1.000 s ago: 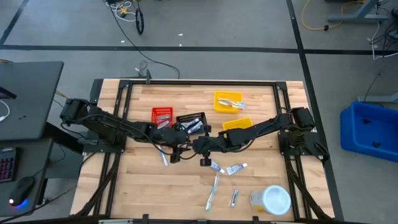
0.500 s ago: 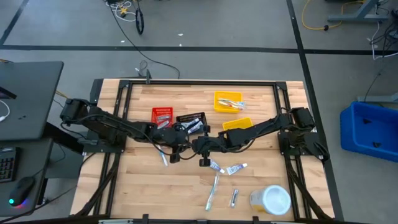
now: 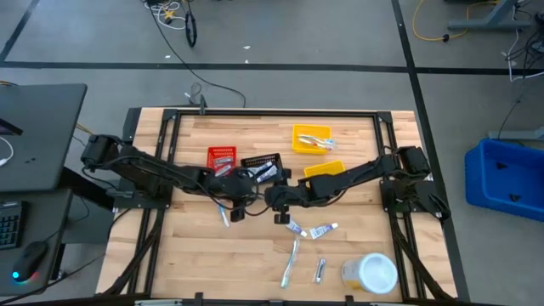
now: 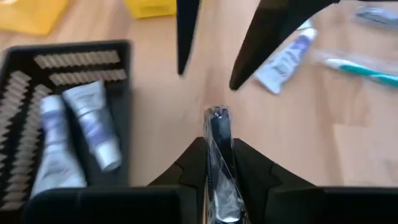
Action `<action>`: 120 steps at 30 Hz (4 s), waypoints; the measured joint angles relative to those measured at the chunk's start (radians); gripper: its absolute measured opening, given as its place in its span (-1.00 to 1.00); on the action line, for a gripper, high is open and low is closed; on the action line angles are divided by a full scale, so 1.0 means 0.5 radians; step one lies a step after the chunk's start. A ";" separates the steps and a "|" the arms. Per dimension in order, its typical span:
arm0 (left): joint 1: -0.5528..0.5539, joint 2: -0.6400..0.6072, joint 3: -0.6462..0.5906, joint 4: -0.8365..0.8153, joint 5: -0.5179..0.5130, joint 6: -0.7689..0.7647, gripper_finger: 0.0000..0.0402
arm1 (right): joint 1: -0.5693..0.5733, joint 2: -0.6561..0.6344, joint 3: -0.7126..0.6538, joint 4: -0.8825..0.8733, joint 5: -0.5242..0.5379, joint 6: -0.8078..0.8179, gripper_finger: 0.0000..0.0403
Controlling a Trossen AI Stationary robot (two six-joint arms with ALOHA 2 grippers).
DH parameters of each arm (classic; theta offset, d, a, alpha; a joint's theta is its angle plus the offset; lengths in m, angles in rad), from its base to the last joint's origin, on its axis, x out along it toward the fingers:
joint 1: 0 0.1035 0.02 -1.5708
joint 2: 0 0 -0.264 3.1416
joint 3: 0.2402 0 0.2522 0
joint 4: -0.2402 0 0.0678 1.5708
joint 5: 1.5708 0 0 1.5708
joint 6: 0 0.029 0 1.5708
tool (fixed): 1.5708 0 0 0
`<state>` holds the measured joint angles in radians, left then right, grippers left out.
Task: Pick & Place Travel size toiletries
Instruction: Put the silver nail cutter into the red bin, then put the white toothpaste into the black bin
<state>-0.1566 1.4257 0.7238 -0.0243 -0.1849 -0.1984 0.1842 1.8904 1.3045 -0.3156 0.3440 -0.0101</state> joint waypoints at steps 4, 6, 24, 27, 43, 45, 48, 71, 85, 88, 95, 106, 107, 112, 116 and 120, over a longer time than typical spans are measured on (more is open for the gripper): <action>0.000 -0.129 0.000 -0.240 -0.192 -0.089 -0.70 | -0.003 0.000 0.000 -0.064 0.095 0.171 0.06; 0.000 -0.226 0.000 -0.391 -0.324 -0.167 -0.68 | -0.001 0.000 0.000 -0.072 0.095 0.218 0.14; 0.259 -0.631 -0.174 -1.134 -0.672 -0.675 -0.67 | 0.013 0.000 0.000 -0.048 0.092 0.237 0.39; 0.305 -0.579 -0.265 -0.955 -0.573 -0.641 -0.70 | 0.013 0.000 0.000 -0.033 0.090 0.237 0.35; 0.550 -0.353 -0.376 -0.579 -0.207 -0.313 -0.58 | 0.013 0.000 0.002 -0.033 0.024 0.236 0.21; 0.559 -0.342 -0.375 -0.539 -0.208 -0.299 -0.52 | 0.013 0.000 0.002 -0.033 0.024 0.236 0.20; 0.562 -0.344 -0.375 -0.546 -0.213 -0.250 -0.40 | 0.013 0.000 0.002 -0.033 0.023 0.236 0.22; 0.560 -0.346 -0.140 -0.547 -0.215 -0.104 -0.26 | 0.013 0.000 0.001 -0.253 -0.273 0.650 0.16; 0.329 -0.346 0.013 -0.534 -0.335 -0.095 -0.38 | 0.287 0.000 -0.001 -0.631 -0.504 1.015 0.08; 0.298 -0.346 0.056 -0.532 -0.339 -0.095 -0.38 | 0.377 0.000 -0.001 -0.619 -0.502 1.052 0.13; 0.248 -0.346 0.093 -0.520 -0.342 -0.096 -0.39 | 0.500 0.000 -0.026 -0.608 -0.350 1.166 0.29; 0.225 -0.346 0.093 -0.501 -0.342 -0.088 -0.39 | 0.510 0.000 -0.301 -0.319 -0.289 1.321 0.24; 0.225 -0.346 0.094 -0.501 -0.342 -0.088 -0.39 | 0.510 0.000 -0.320 -0.315 -0.288 1.316 0.23; 0.225 -0.346 0.094 -0.501 -0.341 -0.088 -0.39 | 0.510 0.000 -0.391 -0.319 -0.271 1.299 0.15; 0.226 -0.346 0.094 -0.500 -0.341 -0.088 -0.39 | 0.510 -0.001 -0.418 -0.300 -0.223 1.298 0.12; 0.226 -0.346 0.094 -0.500 -0.341 -0.088 -0.39 | 0.506 -0.010 -0.461 -0.274 -0.218 1.298 0.09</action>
<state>-0.0437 1.2530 0.7708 -0.2745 -0.3553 -0.2424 0.4374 1.8852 1.0738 -0.4528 0.2352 0.6392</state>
